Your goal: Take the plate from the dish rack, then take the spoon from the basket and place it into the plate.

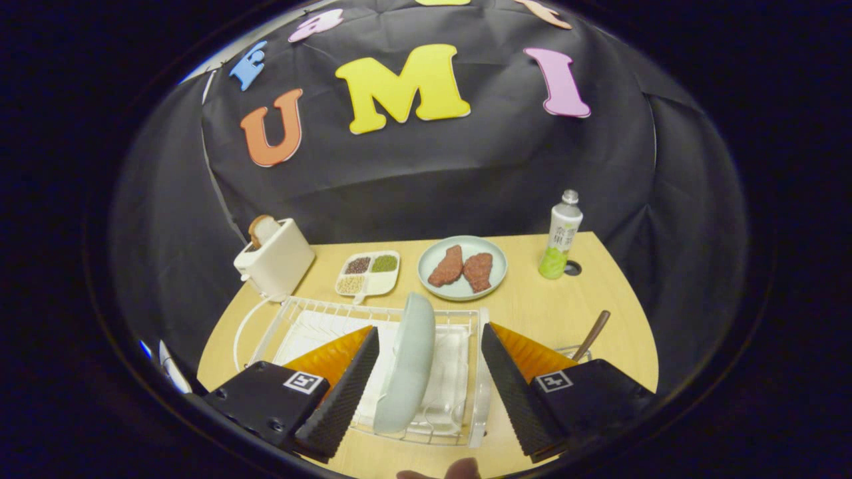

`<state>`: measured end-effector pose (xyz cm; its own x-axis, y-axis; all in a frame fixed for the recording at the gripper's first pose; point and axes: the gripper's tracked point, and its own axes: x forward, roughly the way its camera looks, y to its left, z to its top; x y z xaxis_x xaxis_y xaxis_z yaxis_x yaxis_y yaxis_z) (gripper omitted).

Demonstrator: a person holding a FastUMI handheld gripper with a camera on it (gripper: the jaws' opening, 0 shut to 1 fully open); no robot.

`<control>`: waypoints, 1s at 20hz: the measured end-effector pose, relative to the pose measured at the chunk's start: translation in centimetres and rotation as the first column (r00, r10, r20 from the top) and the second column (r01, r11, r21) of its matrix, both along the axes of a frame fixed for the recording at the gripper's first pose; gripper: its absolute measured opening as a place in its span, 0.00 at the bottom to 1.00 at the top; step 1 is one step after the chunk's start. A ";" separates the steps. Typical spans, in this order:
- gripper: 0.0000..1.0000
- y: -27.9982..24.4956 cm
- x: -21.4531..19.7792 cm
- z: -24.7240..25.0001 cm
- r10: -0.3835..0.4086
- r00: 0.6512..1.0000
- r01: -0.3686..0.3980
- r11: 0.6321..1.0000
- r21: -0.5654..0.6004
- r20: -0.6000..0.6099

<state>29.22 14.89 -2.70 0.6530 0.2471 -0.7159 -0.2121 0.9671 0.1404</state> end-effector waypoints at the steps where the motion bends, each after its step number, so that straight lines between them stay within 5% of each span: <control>1: 1.00 0.4 0.2 -0.7 -0.002 0.999 0.002 1.000 0.001 -0.033; 7: 0.94 3.1 0.3 -4.7 -0.008 0.983 0.014 0.999 0.032 -0.183; 13: 0.43 1.7 0.5 -5.0 -0.132 0.968 0.126 0.991 -0.044 -0.213; 20: 0.37 0.7 0.5 -2.8 -0.195 0.968 0.166 0.970 -0.175 -0.160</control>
